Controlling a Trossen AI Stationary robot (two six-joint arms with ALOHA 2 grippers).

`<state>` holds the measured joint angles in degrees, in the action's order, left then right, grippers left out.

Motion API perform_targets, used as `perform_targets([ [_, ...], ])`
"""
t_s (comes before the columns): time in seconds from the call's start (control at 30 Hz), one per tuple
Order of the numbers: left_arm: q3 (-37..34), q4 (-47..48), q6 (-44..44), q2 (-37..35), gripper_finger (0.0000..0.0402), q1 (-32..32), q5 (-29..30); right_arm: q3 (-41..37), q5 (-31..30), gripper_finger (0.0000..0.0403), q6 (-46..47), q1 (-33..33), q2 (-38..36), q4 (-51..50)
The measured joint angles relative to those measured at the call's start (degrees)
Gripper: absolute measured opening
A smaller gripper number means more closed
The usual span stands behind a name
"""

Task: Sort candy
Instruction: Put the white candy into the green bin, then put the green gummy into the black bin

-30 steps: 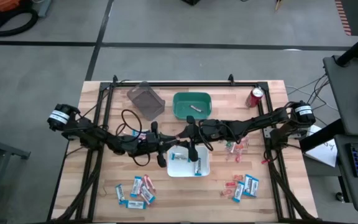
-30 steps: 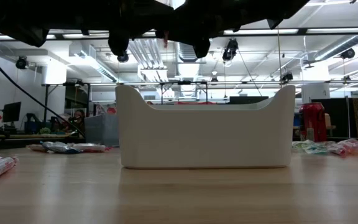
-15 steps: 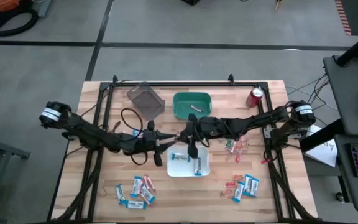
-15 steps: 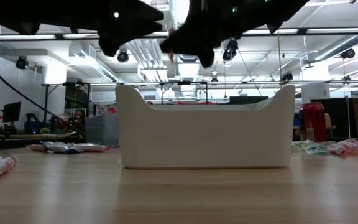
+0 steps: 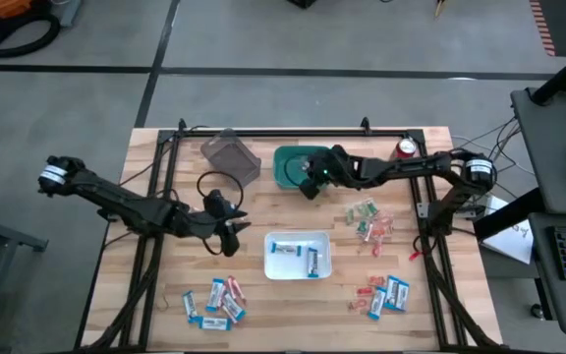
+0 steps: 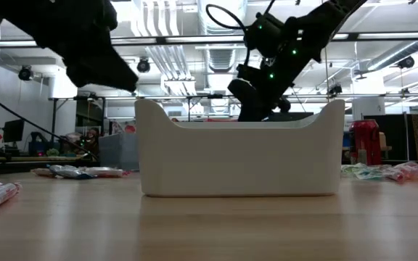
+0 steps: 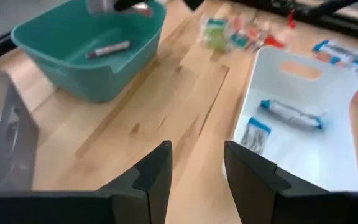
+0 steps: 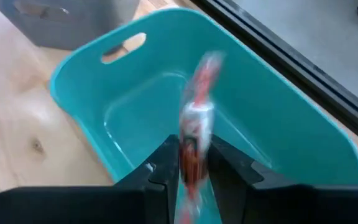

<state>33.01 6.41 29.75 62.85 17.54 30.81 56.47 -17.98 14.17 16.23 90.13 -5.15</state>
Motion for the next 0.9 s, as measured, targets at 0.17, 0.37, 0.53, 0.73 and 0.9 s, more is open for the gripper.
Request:
perform_targets([
  [0.17, -0.04, 2.52, 2.0, 0.39, 0.0129, -0.01, 0.0, 0.0, 0.42, 0.0098, -0.69, 0.31, 0.02, -0.12],
  [0.37, -0.07, 6.42, 3.65, 0.77, 0.0129, 0.0, -2.05, 0.0, 3.71, 0.0101, 0.54, -0.5, -0.96, -0.15],
  [0.53, -0.11, 11.1, 4.08, 0.77, 0.013, -0.01, -7.97, 0.0, 13.14, 0.0102, 1.76, -2.89, -3.47, -0.1],
  [0.73, -0.13, 16.81, 3.04, 0.79, 0.013, 0.02, -13.96, 0.0, 18.73, 0.0102, 1.72, -8.14, -5.66, -1.1],
  [0.9, -0.13, 18.13, 3.21, 0.81, 0.013, 0.02, -16.24, 0.26, 21.45, 0.0102, 4.42, -12.33, -8.31, -9.12],
])
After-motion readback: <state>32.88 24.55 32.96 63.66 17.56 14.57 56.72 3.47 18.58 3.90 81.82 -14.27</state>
